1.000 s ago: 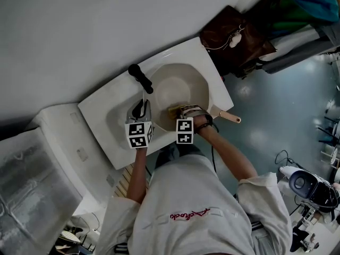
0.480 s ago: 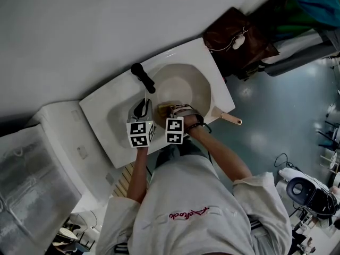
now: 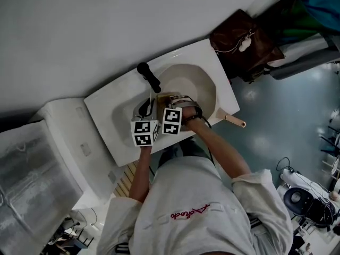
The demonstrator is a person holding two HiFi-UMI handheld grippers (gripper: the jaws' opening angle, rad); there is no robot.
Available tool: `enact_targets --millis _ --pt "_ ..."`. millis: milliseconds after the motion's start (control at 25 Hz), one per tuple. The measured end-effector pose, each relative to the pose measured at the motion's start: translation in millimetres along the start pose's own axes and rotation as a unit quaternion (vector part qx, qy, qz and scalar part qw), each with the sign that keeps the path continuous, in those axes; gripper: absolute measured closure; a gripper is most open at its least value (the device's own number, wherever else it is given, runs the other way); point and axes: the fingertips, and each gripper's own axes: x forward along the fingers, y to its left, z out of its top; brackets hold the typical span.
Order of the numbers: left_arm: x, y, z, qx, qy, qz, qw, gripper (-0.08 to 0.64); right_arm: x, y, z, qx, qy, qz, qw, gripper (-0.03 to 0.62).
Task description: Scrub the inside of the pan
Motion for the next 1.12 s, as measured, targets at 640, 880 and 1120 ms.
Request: enact_targets --millis 640,880,1120 --pt "0.5 0.8 -0.8 0.0 0.001 0.0 1.0 0.505 9.0 -61.1 -43.2 0.06 0.025 -0.035 0.997 0.568" --pt "1.0 1.2 -0.5 0.0 0.0 0.0 1.0 0.505 9.8 -67.4 -75.3 0.086 0.047 -0.041 0.994 0.568" --pt "0.9 1.1 -1.6 0.001 -0.001 -0.001 1.0 0.505 8.5 -60.4 -110.0 0.099 0.075 -0.035 0.992 0.568"
